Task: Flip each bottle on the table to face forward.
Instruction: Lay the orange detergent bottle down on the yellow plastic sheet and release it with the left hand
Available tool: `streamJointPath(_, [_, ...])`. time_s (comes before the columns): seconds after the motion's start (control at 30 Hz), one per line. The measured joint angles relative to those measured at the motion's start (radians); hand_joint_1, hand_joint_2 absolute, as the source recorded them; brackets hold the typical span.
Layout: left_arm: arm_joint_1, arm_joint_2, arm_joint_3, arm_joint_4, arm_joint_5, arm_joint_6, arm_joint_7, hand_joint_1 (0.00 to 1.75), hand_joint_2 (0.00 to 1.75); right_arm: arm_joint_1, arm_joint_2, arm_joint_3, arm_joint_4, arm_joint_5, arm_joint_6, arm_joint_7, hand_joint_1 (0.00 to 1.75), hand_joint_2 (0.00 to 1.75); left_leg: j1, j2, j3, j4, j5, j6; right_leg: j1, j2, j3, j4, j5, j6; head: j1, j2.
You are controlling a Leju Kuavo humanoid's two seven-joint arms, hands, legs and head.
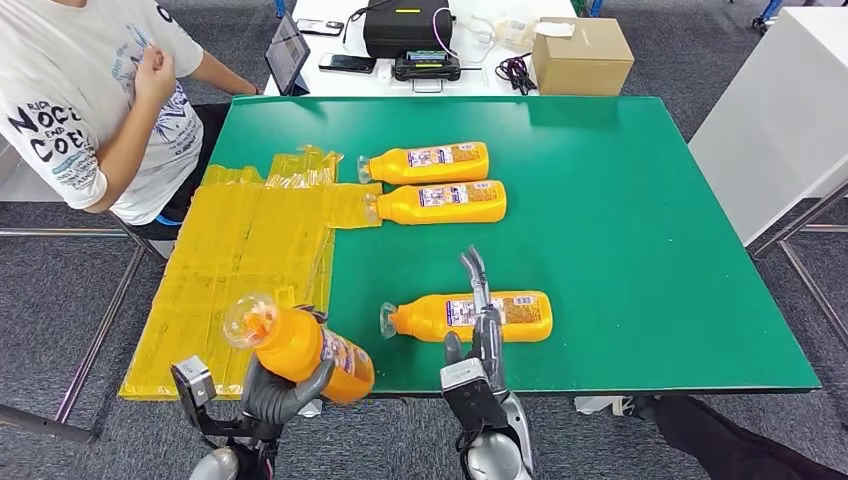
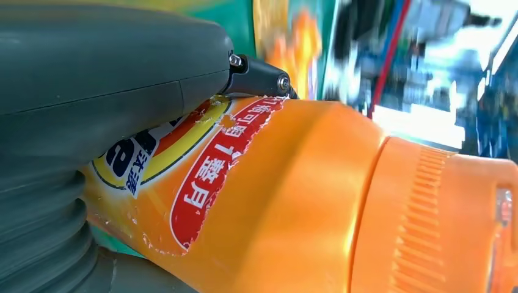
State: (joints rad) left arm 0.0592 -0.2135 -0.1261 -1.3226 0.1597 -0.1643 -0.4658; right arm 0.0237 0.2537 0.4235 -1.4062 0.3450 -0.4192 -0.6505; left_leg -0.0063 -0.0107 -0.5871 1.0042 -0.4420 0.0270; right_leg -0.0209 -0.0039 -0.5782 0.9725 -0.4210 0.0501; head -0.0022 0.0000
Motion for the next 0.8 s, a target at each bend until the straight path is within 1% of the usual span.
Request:
streamJointPath(0.13, [-0.015,-0.015,0.01,-0.001,-0.063,0.114,-0.019,1.75,1.75,0.005,0.001,-0.008,-0.012,-0.02,-0.034,-0.011,0.0,0.0,0.0,0.0,0.0,0.0,0.0,0.0,0.0,0.0,0.0,0.0,0.0,0.0,0.0,0.0])
streamJointPath(0.23, [-0.032,-0.021,0.011,-0.002,-0.167,0.242,-0.052,1.75,1.75,0.008,0.001,-0.009,-0.03,-0.033,-0.04,-0.023,0.0,0.0,0.0,0.0,0.0,0.0,0.0,0.0,0.0,0.0,0.0,0.0,0.0,0.0,0.0,0.0])
streamJointPath(0.37, [-0.088,-0.021,0.012,-0.004,-0.423,0.495,-0.102,1.75,1.75,0.009,0.001,-0.003,-0.076,-0.059,-0.054,-0.04,0.0,0.0,0.0,-0.001,0.0,0.0,0.0,0.0,0.0,0.0,0.0,0.0,0.0,0.0,0.0,0.0])
streamJointPath(0.47, [-0.156,-0.016,0.017,0.002,-0.644,0.675,-0.105,1.75,1.75,0.0,-0.005,0.025,-0.135,-0.086,-0.116,-0.047,0.0,0.0,0.0,0.0,0.0,0.0,0.0,0.0,0.0,0.0,0.0,0.0,0.0,0.0,0.0,0.0])
streamJointPath(0.53, [-0.206,-0.01,0.025,0.017,-0.764,0.766,-0.11,1.75,1.75,-0.014,-0.011,0.051,-0.164,-0.096,-0.142,-0.048,0.0,0.0,0.0,0.0,0.0,0.0,0.001,0.0,0.0,0.0,0.001,0.0,0.001,0.0,0.0,0.0])
streamJointPath(0.57, [-0.231,-0.005,0.029,0.027,-0.82,0.802,-0.112,1.75,1.75,-0.021,-0.014,0.063,-0.173,-0.1,-0.144,-0.048,0.0,0.0,0.0,0.0,0.0,0.0,0.001,0.0,0.0,0.0,0.001,0.0,0.001,0.0,0.0,0.0])
streamJointPath(0.63, [-0.272,0.006,0.039,0.048,-0.939,0.844,-0.111,1.75,1.75,-0.032,-0.017,0.081,-0.181,-0.109,-0.135,-0.048,0.0,0.0,0.0,0.0,0.0,0.0,0.001,0.0,0.0,0.0,0.001,0.0,0.001,0.0,0.0,0.0])
streamJointPath(0.7, [-0.297,0.014,0.051,0.064,-1.032,0.856,-0.104,1.75,1.75,-0.04,-0.018,0.09,-0.183,-0.119,-0.126,-0.048,0.0,0.0,0.0,0.0,0.0,0.0,0.001,0.0,0.0,0.0,0.001,0.001,0.001,0.0,0.0,0.0])
streamJointPath(0.8, [-0.321,0.02,0.068,0.083,-1.12,0.859,-0.093,1.75,1.75,-0.048,-0.02,0.099,-0.186,-0.129,-0.116,-0.048,0.0,0.0,0.0,0.0,0.0,0.0,0.001,0.0,0.0,0.0,0.001,0.001,0.001,0.0,0.0,0.0])
